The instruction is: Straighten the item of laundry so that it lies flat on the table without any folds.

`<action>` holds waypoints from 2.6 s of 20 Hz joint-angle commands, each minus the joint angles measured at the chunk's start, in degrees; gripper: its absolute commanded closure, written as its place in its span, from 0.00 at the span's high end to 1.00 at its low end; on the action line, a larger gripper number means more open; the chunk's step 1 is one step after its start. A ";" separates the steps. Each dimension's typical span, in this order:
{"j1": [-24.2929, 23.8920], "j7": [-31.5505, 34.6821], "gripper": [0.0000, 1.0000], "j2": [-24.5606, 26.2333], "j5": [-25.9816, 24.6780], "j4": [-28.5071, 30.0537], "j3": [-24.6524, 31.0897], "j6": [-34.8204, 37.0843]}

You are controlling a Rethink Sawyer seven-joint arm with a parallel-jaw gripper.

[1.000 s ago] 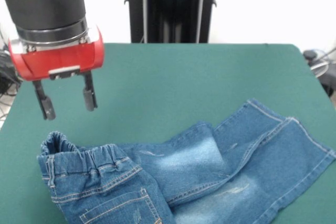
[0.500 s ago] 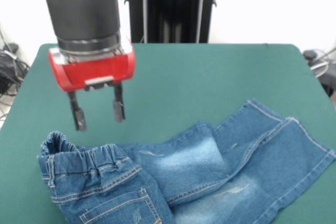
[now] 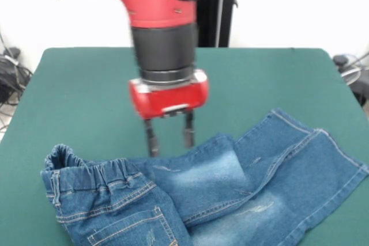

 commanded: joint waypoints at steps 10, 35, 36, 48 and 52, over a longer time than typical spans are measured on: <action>8.47 23.42 1.00 2.83 3.76 12.43 -8.61 -7.42; 5.21 18.12 0.00 22.04 0.67 -1.92 -5.38 -16.35; 5.17 18.28 0.00 21.99 0.76 -1.80 -5.37 -16.46; 4.94 19.04 0.00 21.09 1.26 -0.41 -5.65 -16.09; 5.45 21.17 0.00 18.93 2.01 2.48 -6.98 -16.09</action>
